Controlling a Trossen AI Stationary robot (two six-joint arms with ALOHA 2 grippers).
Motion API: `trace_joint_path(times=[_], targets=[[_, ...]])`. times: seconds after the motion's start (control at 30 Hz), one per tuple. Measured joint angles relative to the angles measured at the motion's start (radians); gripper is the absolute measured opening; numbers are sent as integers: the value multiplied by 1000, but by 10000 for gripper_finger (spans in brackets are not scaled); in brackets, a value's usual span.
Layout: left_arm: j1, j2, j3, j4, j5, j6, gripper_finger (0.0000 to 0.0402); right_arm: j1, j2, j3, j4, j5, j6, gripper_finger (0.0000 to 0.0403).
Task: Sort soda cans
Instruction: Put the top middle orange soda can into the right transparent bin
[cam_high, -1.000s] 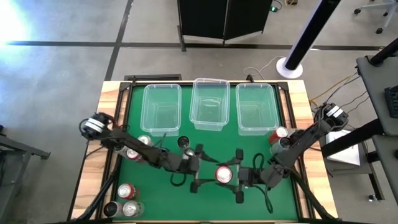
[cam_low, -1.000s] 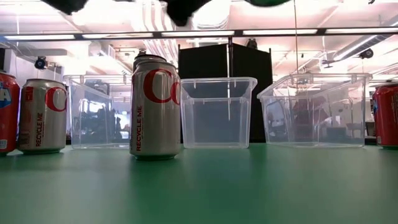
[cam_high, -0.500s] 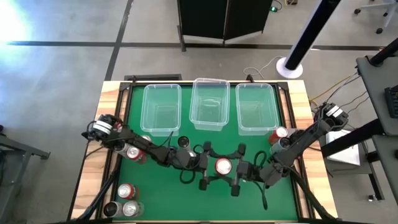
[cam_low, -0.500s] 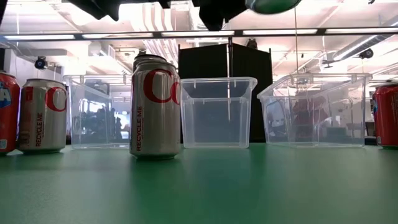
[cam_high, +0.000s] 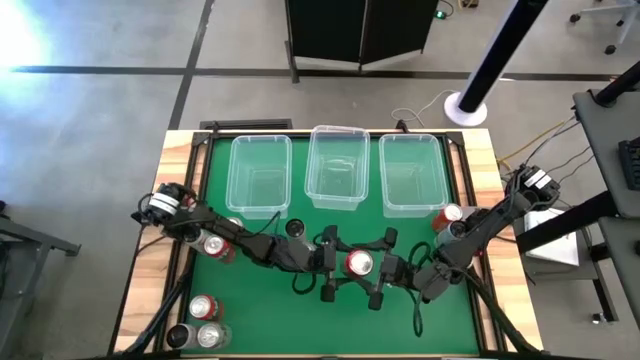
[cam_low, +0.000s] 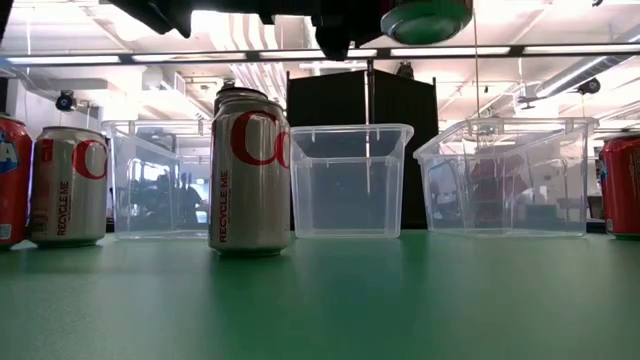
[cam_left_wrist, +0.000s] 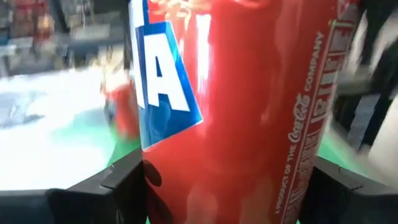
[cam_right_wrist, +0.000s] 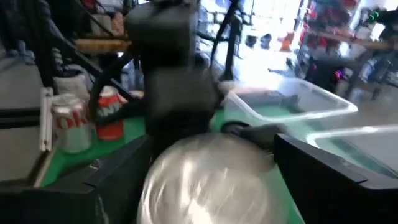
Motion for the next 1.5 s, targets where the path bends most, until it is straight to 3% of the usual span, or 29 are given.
trace_joint_path(times=[0.2,0.3,0.43,0.53,0.73,0.93,1.03,1.23,1.5], targets=[[0,-18,59,-307,-26,-32,277,-28,-16,198,-680,-170,252,360],[0,13,108,-365,-31,-31,277,-63,17,280,-848,-287,302,361],[0,46,166,-383,-35,-22,277,-95,62,315,-888,-470,296,362],[-2,57,180,-402,-40,-24,277,-104,82,331,-925,-545,310,363],[-2,59,170,-402,-48,-28,277,-103,112,336,-978,-492,302,359],[2,59,165,-418,-51,-45,277,-110,124,338,-980,-490,270,299],[2,58,165,-417,-56,-45,277,-113,122,360,-1005,-495,256,292],[0,9,153,-390,-75,6,382,-135,84,458,-1181,-499,249,292],[3,-114,71,-296,-122,86,321,-242,-44,573,-1346,-553,233,292]])
